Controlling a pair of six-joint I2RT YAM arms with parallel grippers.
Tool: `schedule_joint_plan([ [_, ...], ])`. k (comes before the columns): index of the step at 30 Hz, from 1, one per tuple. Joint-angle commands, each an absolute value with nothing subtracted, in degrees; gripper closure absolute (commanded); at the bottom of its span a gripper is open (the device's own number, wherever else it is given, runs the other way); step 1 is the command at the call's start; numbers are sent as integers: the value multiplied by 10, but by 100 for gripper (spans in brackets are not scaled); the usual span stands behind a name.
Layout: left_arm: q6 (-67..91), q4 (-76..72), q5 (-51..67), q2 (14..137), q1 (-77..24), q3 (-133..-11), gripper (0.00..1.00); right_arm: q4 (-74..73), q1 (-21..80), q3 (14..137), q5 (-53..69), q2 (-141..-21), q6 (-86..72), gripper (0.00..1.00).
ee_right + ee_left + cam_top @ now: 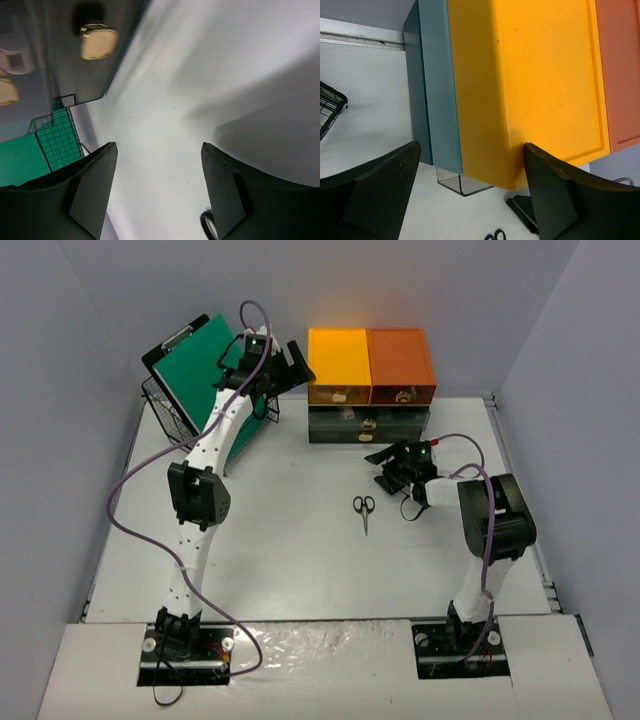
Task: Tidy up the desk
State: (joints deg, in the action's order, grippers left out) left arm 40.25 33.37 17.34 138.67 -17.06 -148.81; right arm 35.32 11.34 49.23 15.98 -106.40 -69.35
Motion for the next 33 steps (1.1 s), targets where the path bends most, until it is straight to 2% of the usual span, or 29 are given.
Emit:
schedule_joint_plan([
  [1, 375, 374, 127, 1381, -141, -1490, 21, 536, 121, 485, 173, -1069, -775, 35],
  [14, 371, 377, 127, 1374, -141, -1486, 21, 608, 115, 617, 195, -1184, -860, 35],
  [22, 367, 381, 126, 1370, -138, -1483, 21, 591, 105, 679, 213, -1216, -870, 35],
  [33, 367, 380, 124, 1370, -138, -1481, 21, 636, 101, 608, 205, -1191, -893, 36],
])
